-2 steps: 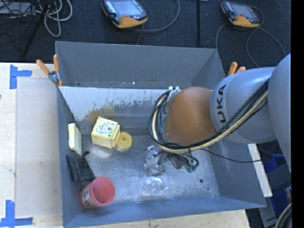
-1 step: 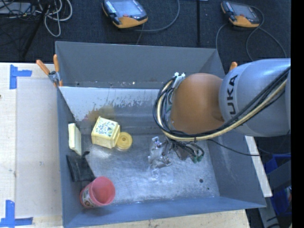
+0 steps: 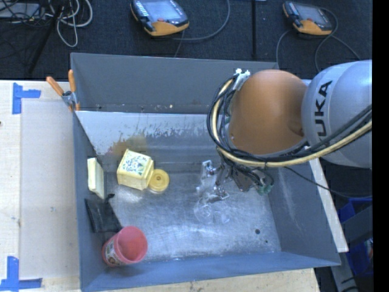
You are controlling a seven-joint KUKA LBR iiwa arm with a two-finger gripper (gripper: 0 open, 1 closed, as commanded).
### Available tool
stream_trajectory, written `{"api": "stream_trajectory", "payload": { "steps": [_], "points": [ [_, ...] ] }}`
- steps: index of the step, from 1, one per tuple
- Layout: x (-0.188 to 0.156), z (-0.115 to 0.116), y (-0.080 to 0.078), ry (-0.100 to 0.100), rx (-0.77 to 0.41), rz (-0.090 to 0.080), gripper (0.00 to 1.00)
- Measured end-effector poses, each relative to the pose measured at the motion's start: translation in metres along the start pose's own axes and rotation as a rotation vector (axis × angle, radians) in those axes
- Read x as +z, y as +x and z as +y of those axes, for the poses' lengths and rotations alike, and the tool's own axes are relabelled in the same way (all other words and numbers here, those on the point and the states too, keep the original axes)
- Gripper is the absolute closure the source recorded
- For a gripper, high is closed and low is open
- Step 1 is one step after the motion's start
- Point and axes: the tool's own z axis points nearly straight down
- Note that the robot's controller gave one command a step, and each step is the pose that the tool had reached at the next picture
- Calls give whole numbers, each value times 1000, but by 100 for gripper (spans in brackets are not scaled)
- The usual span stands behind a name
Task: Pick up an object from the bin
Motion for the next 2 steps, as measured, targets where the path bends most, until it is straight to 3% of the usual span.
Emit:
{"api": "stream_trajectory", "payload": {
  "steps": [1,2],
  "points": [
    [-18,3,62,1,-21,-2,100],
    [-18,3,62,1,-20,-2,100]
  ]
}}
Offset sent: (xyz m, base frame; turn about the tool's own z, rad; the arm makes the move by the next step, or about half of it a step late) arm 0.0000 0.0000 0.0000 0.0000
